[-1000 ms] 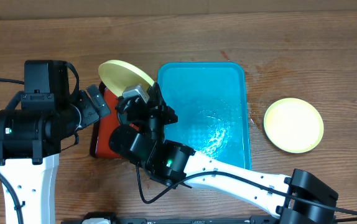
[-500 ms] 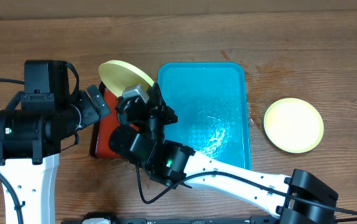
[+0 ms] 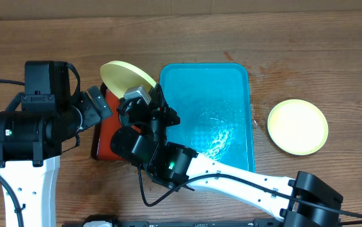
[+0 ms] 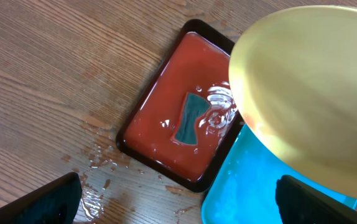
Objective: Clean dirty plates on tray and stack at the side
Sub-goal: 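Hold the yellow plate tilted over the red tray to drain it, then carry the yellow plate right and stack it on the plate pile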
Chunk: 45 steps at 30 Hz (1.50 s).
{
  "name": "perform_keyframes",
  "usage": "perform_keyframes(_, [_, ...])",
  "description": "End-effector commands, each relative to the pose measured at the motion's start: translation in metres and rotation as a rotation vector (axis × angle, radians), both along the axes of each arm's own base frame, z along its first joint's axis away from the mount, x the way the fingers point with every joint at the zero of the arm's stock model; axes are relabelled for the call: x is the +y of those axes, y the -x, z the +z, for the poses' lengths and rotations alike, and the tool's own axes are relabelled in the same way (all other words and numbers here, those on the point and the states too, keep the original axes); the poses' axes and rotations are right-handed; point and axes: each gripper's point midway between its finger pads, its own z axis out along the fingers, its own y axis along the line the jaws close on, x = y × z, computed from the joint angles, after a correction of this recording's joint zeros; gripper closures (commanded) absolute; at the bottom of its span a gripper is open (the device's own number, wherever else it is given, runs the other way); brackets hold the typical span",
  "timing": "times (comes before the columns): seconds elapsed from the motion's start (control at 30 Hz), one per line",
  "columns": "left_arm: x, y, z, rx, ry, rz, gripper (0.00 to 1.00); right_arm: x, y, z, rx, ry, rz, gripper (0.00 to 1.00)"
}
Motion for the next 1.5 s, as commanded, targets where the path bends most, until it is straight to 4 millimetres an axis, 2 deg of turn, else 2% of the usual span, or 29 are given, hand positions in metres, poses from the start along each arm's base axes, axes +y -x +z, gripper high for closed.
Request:
perform_keyframes(0.0, [0.0037, -0.0022, 0.0057, -0.015, -0.014, 0.008, 0.00, -0.0060, 0.0036, 0.0257, -0.035, -0.058, -0.017, 0.96])
perform_keyframes(1.3, [0.0037, -0.0022, 0.0057, -0.015, -0.014, 0.008, 0.00, -0.0060, 0.0035, 0.0256, -0.034, -0.059, -0.017, 0.96])
perform_keyframes(1.47, [0.0036, -0.0023, 0.0057, -0.015, -0.014, 0.008, 0.00, -0.0042, 0.0013, 0.0207, -0.020, -0.133, -0.008, 0.96])
